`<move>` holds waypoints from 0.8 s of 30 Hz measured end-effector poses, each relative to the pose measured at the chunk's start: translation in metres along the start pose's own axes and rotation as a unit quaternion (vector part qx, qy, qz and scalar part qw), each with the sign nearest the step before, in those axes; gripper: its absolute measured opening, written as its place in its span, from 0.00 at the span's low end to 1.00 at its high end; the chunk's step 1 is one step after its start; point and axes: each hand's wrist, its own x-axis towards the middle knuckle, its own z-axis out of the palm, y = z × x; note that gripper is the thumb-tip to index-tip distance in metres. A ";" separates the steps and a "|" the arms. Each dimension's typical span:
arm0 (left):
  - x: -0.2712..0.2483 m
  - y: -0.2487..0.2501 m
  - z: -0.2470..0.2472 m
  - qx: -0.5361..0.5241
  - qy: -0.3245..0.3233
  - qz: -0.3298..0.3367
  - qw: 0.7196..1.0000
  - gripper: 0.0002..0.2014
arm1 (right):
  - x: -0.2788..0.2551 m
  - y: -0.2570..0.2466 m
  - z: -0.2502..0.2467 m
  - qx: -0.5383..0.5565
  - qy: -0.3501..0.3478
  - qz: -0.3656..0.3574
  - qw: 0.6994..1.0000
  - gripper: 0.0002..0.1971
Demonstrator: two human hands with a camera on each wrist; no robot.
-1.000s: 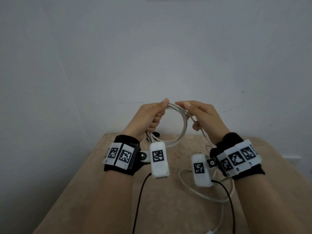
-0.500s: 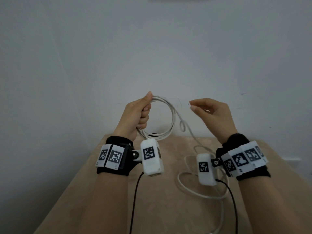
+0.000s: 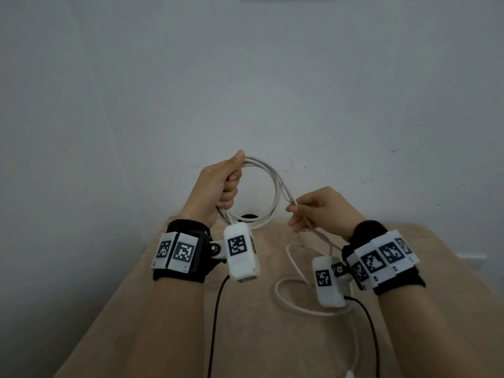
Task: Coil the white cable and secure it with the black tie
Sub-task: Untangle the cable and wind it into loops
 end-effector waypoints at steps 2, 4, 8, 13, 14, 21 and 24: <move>-0.002 0.001 0.002 0.025 -0.031 -0.004 0.999 0.23 | -0.002 -0.003 0.001 0.033 0.004 -0.023 0.999 0.08; -0.003 0.001 0.001 0.041 -0.041 -0.006 0.998 0.23 | -0.004 -0.005 -0.001 0.074 0.017 -0.029 0.997 0.08; -0.002 0.001 -0.015 -0.003 0.004 0.003 1.000 0.23 | -0.008 -0.007 -0.012 0.177 0.044 -0.026 0.983 0.03; -0.002 0.002 -0.039 -0.105 0.103 0.025 0.989 0.24 | 0.001 0.007 -0.019 0.251 0.137 0.011 0.958 0.07; -0.002 0.002 -0.041 -0.112 0.119 0.031 0.986 0.23 | 0.003 0.013 -0.020 0.236 0.161 0.029 0.958 0.07; -0.002 0.001 -0.044 -0.122 0.167 0.061 0.977 0.23 | 0.014 0.037 -0.026 -0.095 0.205 0.086 0.970 0.10; -0.001 0.003 -0.038 -0.120 0.121 0.042 0.984 0.23 | 0.011 0.031 -0.025 -0.155 0.162 0.088 0.971 0.11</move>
